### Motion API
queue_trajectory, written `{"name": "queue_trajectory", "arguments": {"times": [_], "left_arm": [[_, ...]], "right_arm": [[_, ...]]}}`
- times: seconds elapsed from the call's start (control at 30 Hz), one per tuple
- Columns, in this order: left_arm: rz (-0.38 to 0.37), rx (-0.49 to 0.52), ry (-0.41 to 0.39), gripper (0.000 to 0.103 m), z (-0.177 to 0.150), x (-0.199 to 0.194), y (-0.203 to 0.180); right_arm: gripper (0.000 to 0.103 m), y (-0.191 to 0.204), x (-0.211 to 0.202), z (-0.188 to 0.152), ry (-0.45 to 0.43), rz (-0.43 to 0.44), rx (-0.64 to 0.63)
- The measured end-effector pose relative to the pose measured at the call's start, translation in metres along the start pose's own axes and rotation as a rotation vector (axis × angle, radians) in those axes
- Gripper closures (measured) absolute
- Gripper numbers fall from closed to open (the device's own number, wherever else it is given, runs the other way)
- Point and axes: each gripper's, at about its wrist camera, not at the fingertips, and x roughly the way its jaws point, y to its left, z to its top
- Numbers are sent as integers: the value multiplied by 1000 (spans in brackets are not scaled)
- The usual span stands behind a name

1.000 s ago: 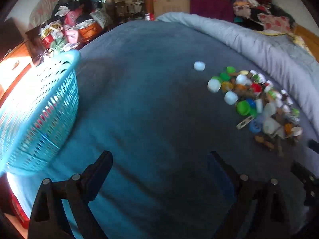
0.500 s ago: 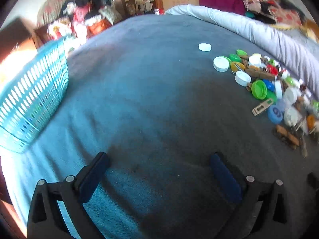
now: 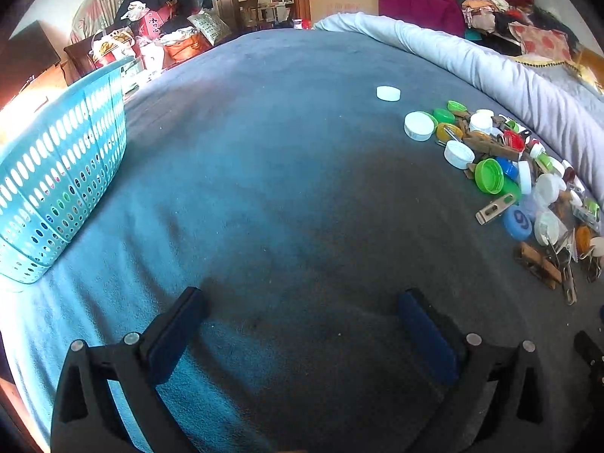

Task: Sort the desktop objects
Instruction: 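Move both grippers back toward the pile on the bed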

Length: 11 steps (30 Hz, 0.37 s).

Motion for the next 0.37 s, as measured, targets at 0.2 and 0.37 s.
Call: {"name": "queue_trajectory", "arguments": {"times": [0.2,0.37], "left_arm": [[-5,-1,0,0,-1,-4,6],[-9,-3,-4,0,-2,-5,7]], "right_arm": [[0,0,0,0,0,1,0],[0,0,0,0,0,0,0]]}}
